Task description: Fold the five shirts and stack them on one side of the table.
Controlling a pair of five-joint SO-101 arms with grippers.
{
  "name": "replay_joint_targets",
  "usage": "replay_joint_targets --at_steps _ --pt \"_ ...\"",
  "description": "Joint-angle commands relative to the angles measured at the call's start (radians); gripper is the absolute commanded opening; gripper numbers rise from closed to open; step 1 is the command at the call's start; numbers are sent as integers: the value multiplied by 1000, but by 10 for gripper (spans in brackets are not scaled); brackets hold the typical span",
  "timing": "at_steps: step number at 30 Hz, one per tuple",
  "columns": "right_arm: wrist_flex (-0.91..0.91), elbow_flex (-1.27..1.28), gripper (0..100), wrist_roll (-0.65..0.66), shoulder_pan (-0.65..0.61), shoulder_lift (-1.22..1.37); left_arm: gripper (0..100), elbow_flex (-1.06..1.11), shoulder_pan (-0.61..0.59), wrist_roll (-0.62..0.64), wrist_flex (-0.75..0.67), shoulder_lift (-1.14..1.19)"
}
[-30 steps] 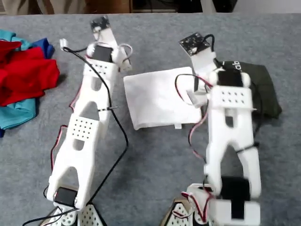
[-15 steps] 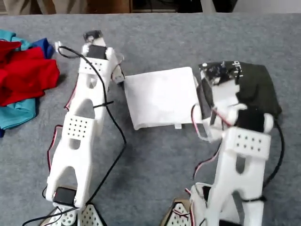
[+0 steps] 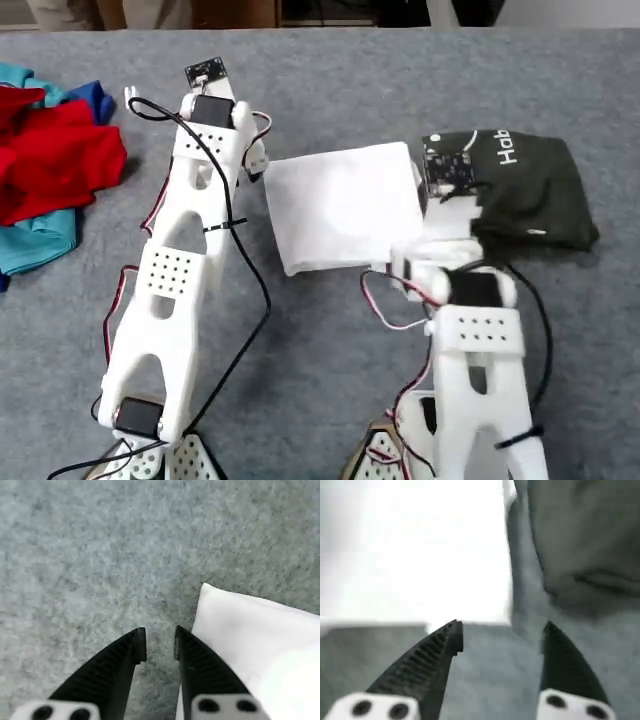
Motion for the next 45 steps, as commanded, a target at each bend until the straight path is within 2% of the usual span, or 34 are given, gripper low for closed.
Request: replay_joint_targets --at_steps 1,4,7,15,30,37,45 --pt "-149 2 288 -169 -42 76 128 -49 -6 -49 11 -27" --pt "-209 -27 316 -278 -35 183 129 -49 -6 -52 11 -25" --pt "-207 -85 346 -325 -10 257 129 -49 -6 -51 11 -25" --pt "-98 -239 348 -364 13 417 129 -49 -6 -49 11 -24" --pt "-103 -596 347 -373 8 977 129 -49 -8 -54 8 -27" --pt "-95 -647 343 -373 7 1070 129 -51 -11 -54 -3 -24" --pt "-48 -662 117 -371 -21 1064 129 -51 -9 -54 -3 -24"
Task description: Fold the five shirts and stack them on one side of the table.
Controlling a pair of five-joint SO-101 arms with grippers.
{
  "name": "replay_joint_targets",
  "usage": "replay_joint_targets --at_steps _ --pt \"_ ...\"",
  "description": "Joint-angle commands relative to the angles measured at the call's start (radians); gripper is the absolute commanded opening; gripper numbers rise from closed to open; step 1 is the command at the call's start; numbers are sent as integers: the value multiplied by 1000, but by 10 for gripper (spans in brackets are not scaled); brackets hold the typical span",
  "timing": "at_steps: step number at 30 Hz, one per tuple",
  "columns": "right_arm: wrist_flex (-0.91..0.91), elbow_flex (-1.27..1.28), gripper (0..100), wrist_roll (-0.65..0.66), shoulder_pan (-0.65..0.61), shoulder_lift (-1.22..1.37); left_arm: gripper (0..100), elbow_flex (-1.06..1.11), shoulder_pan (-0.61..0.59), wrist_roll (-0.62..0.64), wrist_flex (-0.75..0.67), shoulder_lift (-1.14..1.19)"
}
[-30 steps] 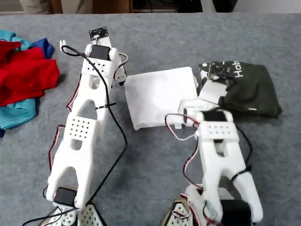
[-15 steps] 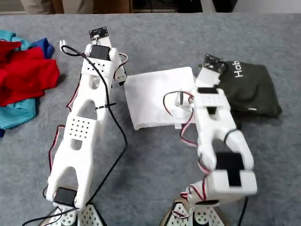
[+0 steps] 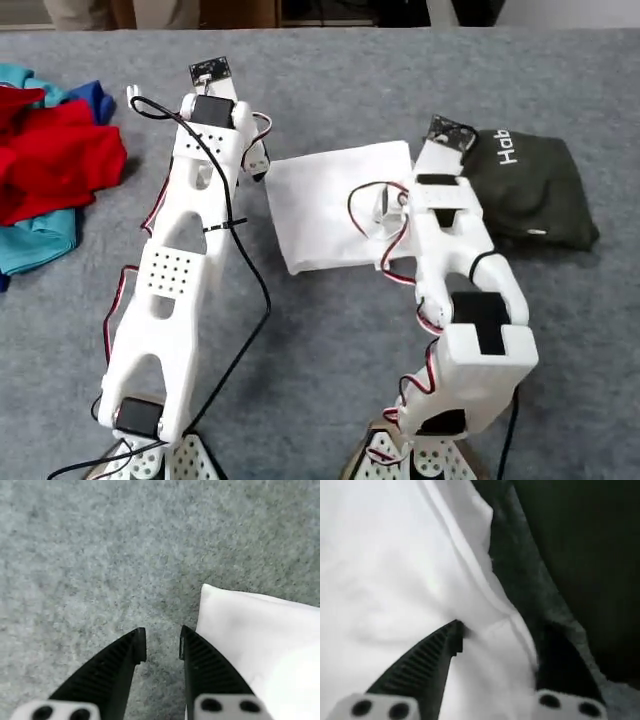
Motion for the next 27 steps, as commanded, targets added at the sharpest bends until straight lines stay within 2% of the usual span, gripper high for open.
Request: replay_joint_targets --at_steps 1,19,24,27 --pt "18 -28 108 -5 -22 8 129 -51 -9 -9 -3 -24" --pt "38 -73 101 -12 -18 8 129 -51 -12 -9 -3 -27" --pt "34 -79 0 -12 -16 2 129 -51 -14 -9 -5 -24" --pt "38 -79 4 -12 -16 2 129 -51 -9 -9 -5 -22"
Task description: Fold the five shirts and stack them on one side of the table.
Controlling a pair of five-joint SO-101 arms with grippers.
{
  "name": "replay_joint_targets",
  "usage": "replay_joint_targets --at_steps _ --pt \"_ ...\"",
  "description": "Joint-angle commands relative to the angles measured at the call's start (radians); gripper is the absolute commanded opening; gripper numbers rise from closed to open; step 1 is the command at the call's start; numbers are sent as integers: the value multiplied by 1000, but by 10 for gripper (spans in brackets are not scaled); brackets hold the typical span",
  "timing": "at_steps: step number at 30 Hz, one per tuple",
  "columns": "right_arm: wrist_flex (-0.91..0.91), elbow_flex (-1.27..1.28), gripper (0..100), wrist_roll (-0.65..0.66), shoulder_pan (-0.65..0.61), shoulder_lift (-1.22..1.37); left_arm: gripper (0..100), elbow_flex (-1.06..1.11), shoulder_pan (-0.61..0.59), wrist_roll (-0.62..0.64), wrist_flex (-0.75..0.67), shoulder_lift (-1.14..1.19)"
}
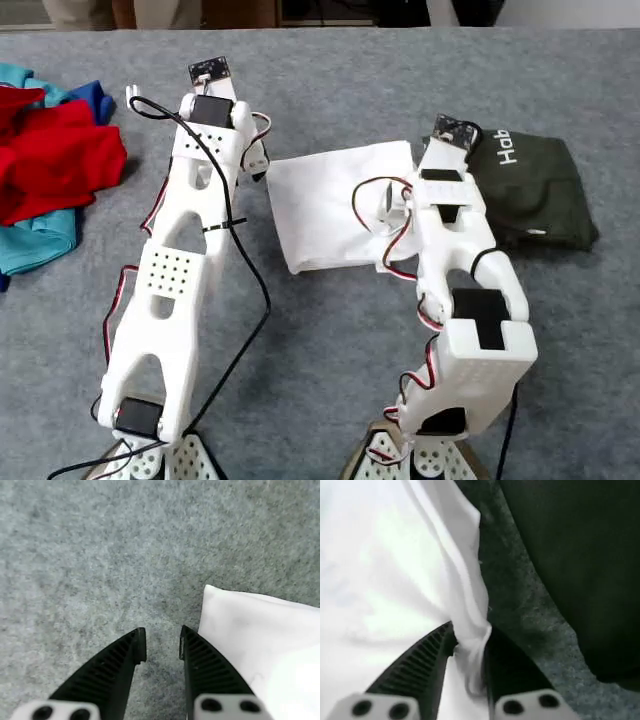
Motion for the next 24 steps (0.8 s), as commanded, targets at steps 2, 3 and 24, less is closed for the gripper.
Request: replay_joint_targets --at_steps 2,3,24 --pt "6 -44 2 -12 -18 -13 129 -51 -8 -9 -5 -22" --pt "6 -44 2 -12 -21 -24 129 -51 -8 -9 -5 -22" --pt "178 -484 2 92 61 -93 129 -51 -144 -3 -91 -31"
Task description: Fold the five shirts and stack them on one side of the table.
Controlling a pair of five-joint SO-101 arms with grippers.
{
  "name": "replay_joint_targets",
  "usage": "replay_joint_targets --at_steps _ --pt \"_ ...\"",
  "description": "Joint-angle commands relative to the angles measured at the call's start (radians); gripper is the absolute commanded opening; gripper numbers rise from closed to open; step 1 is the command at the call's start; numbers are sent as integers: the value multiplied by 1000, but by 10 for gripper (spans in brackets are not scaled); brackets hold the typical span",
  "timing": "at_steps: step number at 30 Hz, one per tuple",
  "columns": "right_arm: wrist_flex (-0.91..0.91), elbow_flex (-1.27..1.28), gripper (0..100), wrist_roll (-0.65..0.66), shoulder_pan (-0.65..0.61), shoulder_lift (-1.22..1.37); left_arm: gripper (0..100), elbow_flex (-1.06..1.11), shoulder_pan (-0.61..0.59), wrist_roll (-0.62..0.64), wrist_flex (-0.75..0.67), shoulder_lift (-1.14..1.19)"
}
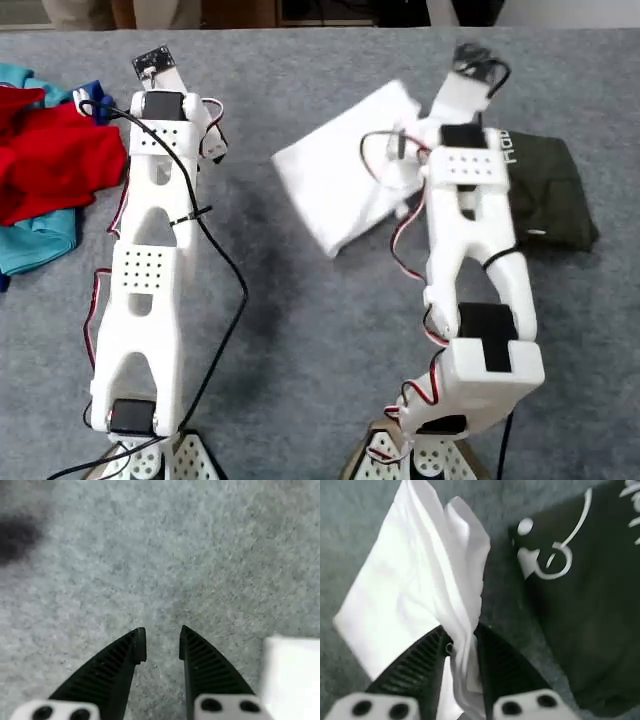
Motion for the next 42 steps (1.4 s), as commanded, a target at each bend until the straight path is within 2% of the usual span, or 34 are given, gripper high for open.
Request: replay_joint_targets --at_steps 1,12,17,23,30,42 --pt "52 -159 2 26 38 28 129 -51 9 -6 -9 -31" --pt "255 -426 2 121 185 154 129 -51 12 -8 -9 -31" --pt "328 -486 2 176 295 174 129 -51 14 -8 -9 -31" --pt "330 -499 2 253 433 182 129 -51 14 -8 -9 -28" --pt "328 -498 2 281 539 183 129 -51 15 -6 -14 -22" --pt "301 -498 2 358 598 246 129 -41 40 -12 -11 -21"
